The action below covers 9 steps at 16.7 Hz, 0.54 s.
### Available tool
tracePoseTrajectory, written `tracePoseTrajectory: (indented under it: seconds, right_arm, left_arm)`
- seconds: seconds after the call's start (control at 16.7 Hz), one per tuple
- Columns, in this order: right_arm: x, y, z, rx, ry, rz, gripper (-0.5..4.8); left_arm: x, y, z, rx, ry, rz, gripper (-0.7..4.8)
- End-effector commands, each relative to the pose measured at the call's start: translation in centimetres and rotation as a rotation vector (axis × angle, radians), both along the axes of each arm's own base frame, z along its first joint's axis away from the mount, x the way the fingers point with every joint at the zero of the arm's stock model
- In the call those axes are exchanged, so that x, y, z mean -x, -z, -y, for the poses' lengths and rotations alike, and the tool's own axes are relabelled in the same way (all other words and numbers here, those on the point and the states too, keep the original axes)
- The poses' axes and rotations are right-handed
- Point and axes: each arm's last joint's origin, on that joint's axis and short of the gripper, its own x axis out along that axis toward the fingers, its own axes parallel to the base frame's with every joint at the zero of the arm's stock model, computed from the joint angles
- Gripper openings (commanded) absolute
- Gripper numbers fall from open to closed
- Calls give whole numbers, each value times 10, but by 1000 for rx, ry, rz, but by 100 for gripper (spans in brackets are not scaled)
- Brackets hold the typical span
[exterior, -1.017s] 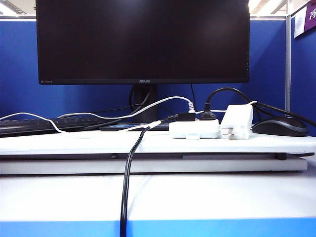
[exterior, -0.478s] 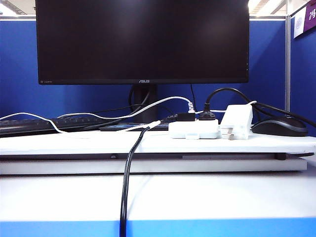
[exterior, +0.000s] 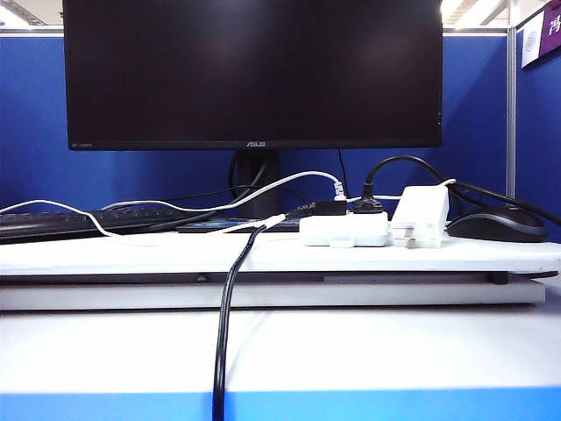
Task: Unplug the white charger from the socket, then place it next to the socket.
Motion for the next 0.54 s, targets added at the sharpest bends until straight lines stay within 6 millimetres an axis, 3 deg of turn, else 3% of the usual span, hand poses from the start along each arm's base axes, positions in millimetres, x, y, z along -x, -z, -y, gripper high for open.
tracePoseTrajectory:
  seconds: [0.06,0.54]
  right_arm:
    - [0,1,2,4,27,4,-1]
    - [0,1,2,1,10,4,-1]
  left_arm:
    - [0,1,0,2,0,-8,-4]
    - [0,1,0,2,-1,-7,-4]
